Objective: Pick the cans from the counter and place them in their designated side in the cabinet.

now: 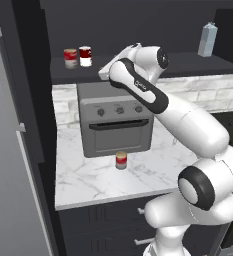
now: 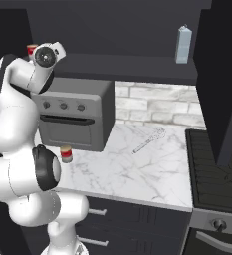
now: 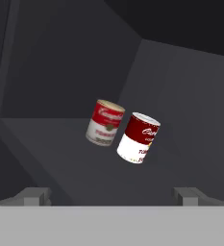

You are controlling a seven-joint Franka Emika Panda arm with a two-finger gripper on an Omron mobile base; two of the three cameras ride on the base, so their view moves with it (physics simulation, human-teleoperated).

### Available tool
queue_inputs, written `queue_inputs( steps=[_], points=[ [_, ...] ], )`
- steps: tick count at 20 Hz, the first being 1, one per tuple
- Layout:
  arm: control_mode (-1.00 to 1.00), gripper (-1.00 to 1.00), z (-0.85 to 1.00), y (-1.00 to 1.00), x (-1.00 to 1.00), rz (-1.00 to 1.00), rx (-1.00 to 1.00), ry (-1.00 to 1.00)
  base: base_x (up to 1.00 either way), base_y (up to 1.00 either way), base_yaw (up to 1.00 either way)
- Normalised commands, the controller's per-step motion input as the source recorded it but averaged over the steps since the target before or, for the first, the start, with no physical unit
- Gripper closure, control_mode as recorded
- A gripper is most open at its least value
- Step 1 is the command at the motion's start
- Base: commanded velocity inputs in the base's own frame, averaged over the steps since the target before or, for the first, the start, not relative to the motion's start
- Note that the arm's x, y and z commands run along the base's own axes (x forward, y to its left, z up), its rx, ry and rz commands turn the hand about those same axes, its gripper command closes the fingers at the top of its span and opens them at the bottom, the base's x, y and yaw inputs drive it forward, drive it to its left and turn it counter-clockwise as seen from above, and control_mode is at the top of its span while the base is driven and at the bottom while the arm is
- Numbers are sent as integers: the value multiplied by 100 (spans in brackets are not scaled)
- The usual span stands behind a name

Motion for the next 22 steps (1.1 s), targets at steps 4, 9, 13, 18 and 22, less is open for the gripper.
queue_inputs(
  steps=[4,9,13,18,22],
  points=[
    [-100,-100,4,-8,-71,1,0,0,0,0,0],
    [-100,-100,0,-3,-71,0,-1,0,0,0,0],
    [-100,-100,0,-2,-61,0,-3,5,0,0,0],
    [-100,-100,-8,-4,-57,0,-5,7,0,0,0],
    [-100,-100,-17,0,-47,0,-4,5,0,0,0]
  ],
)
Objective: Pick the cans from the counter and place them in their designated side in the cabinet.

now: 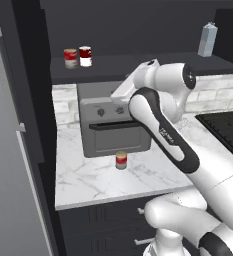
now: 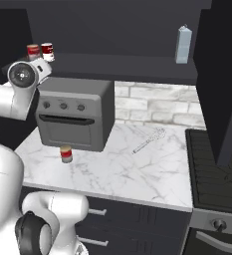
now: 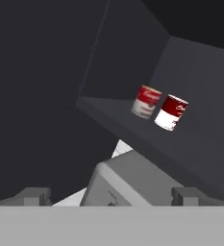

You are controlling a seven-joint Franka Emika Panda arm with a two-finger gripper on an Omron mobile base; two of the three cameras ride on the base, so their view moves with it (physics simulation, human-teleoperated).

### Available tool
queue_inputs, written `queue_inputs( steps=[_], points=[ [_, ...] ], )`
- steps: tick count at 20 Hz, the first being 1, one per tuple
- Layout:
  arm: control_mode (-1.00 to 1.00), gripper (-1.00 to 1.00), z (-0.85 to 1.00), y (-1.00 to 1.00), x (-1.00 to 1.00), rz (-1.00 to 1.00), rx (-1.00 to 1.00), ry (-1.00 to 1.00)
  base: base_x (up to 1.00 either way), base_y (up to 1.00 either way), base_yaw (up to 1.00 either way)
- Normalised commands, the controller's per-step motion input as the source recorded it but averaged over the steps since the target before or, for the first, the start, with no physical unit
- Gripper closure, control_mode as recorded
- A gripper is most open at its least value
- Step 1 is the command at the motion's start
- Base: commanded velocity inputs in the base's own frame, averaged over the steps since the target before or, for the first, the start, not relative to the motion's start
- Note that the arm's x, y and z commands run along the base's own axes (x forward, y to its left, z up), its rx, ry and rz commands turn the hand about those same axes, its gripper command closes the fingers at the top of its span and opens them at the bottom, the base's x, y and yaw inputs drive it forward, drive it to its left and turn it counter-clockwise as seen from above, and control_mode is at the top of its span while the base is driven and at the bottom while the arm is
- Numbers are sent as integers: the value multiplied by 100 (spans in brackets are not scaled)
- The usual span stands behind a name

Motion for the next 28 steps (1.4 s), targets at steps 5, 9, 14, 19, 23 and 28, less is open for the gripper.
queue_inputs(
  steps=[5,9,14,19,23,28],
  points=[
    [-100,-100,-12,2,-39,-4,4,0,0,0,0],
    [-100,-100,-18,-1,-48,-15,0,0,0,0,0],
    [-100,-100,-26,-3,-39,-31,-3,1,0,0,0],
    [-100,-100,-22,-8,-24,-34,-4,9,0,0,0],
    [-100,-100,-21,-30,-19,-29,-2,13,0,0,0],
    [-100,-100,-21,-64,-19,-12,1,18,0,0,0]
  ],
)
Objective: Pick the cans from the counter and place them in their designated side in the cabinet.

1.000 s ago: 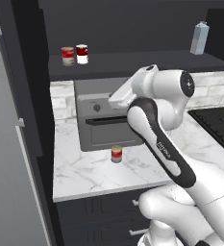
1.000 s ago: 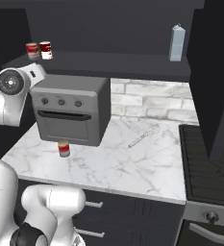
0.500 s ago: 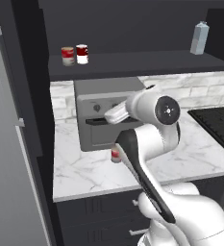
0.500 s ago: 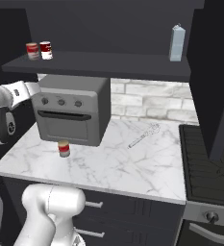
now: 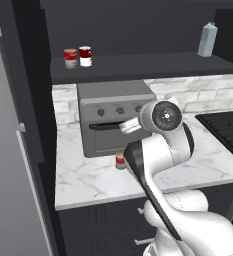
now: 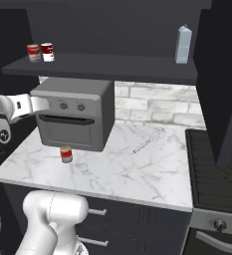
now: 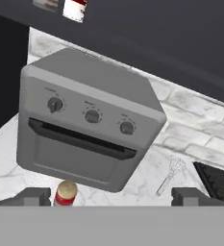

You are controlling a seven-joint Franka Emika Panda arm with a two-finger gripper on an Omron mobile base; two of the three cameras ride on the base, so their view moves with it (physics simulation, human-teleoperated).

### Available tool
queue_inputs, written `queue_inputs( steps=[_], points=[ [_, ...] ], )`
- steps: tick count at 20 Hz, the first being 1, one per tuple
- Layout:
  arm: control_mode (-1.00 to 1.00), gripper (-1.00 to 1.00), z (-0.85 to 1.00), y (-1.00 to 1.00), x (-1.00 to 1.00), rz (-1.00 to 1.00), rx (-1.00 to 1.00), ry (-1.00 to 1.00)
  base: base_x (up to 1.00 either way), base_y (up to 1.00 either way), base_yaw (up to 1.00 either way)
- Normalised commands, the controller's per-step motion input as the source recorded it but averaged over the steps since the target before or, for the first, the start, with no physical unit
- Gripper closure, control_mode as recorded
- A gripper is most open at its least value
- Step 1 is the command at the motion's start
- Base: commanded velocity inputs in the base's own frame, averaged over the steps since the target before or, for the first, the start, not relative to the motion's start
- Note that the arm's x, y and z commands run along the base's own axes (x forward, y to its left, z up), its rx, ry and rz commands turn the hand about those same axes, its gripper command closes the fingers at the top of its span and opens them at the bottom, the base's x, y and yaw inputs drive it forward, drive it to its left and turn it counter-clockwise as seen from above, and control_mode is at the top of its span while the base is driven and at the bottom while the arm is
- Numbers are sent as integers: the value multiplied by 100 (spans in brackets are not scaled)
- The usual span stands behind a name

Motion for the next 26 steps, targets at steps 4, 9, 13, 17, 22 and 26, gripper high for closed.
queue_inputs(
  steps=[4,9,13,17,22,26],
  points=[
    [-100,-100,-19,-62,-18,-4,4,28,0,0,0],
    [-100,-100,-30,-23,-11,0,10,21,0,0,0],
    [-100,-100,-24,0,-8,0,9,3,0,0,0],
    [-100,-100,-26,1,-1,0,7,2,0,0,0],
    [-100,-100,-25,1,0,0,12,1,0,0,0],
    [-100,-100,-21,2,0,0,7,0,0,0,0]
  ],
)
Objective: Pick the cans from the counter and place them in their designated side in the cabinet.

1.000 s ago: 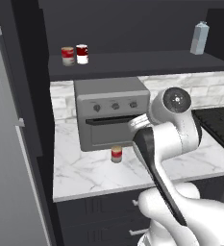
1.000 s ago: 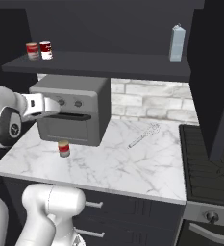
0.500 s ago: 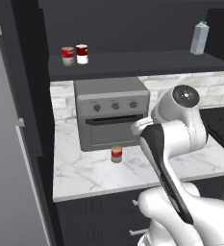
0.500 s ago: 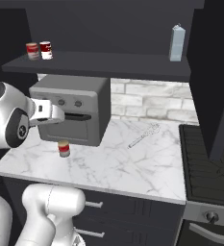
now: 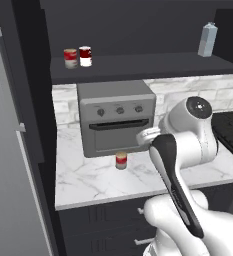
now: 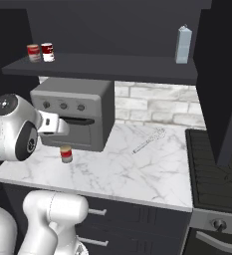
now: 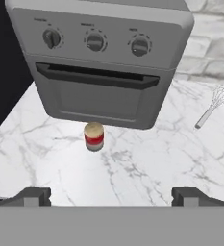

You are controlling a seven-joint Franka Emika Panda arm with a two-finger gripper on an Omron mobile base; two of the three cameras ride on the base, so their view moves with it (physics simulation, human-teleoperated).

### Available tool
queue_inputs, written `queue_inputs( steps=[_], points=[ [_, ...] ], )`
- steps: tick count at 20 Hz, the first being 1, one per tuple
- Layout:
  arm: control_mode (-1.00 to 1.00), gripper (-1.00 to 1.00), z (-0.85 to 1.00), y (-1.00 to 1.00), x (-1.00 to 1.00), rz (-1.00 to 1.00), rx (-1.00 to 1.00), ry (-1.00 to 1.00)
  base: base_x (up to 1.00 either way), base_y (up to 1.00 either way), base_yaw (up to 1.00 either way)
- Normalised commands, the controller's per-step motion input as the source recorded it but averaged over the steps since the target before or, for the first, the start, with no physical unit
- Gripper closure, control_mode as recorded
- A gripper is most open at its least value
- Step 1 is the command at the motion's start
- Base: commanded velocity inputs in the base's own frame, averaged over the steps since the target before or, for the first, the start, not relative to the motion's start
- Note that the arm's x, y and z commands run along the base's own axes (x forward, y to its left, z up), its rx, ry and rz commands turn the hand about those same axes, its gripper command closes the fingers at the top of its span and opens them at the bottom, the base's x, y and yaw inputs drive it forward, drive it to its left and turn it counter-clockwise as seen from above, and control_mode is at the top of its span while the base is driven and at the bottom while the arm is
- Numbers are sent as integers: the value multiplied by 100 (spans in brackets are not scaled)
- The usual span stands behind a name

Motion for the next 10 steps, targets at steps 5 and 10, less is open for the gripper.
queue_inputs(
  steps=[5,10],
  points=[
    [-100,-100,-17,10,0,0,3,0,0,0,0],
    [-100,-100,-12,9,0,0,1,1,0,0,0]
  ],
)
